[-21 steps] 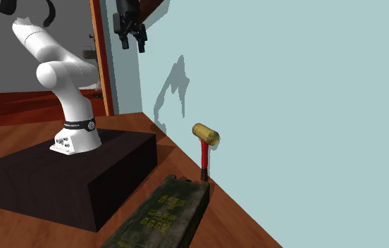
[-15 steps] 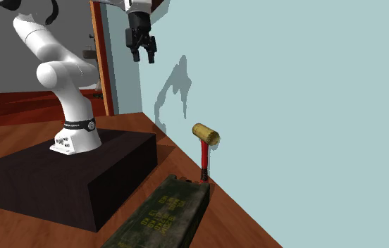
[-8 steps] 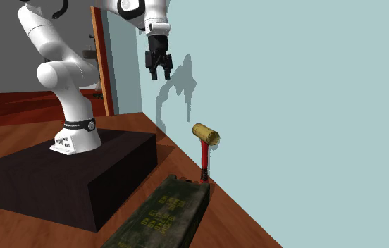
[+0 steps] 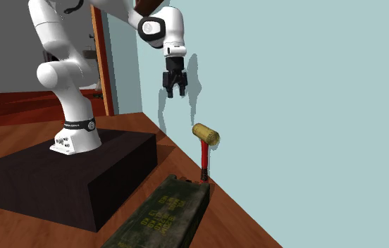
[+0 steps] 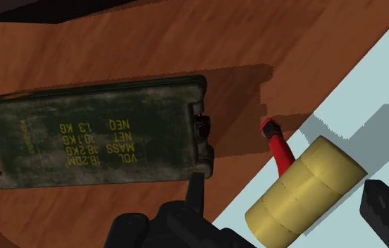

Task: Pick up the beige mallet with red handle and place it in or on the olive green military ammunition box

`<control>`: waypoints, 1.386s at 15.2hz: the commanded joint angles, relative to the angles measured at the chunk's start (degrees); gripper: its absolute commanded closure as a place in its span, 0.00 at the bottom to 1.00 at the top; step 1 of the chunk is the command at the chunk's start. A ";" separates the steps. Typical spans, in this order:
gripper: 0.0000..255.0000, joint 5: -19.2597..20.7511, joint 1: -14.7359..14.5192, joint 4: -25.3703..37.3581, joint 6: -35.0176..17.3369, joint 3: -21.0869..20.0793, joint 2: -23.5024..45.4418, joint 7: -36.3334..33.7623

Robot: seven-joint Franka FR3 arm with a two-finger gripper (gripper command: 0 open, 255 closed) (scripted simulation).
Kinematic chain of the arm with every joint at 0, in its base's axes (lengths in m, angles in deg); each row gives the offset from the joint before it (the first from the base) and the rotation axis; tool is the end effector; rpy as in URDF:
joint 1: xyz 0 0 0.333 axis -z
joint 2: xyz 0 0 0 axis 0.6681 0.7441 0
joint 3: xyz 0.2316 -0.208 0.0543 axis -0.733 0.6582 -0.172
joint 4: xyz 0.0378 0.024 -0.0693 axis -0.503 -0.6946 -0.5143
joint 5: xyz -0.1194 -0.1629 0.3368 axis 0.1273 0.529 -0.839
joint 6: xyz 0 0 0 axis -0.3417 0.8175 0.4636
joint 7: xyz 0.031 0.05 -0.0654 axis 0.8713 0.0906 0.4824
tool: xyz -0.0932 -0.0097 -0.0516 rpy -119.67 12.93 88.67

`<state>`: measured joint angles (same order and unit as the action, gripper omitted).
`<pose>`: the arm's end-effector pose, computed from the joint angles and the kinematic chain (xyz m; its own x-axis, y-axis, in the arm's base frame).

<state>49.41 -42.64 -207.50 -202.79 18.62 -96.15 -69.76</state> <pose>0.4334 0.1057 0.4001 0.9690 -0.2427 0.0464 -0.2440 -0.9694 0.0263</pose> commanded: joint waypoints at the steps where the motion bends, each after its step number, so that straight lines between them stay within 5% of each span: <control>1: 0.00 0.70 0.00 1.40 -3.31 -1.44 5.07 -3.16; 11: 0.00 8.34 -2.12 13.68 -12.21 -3.43 28.70 -18.07; 21: 0.00 11.41 -2.92 14.21 -17.42 -2.39 34.84 -20.66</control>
<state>60.70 -45.46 -193.43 -215.85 16.30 -62.25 -90.29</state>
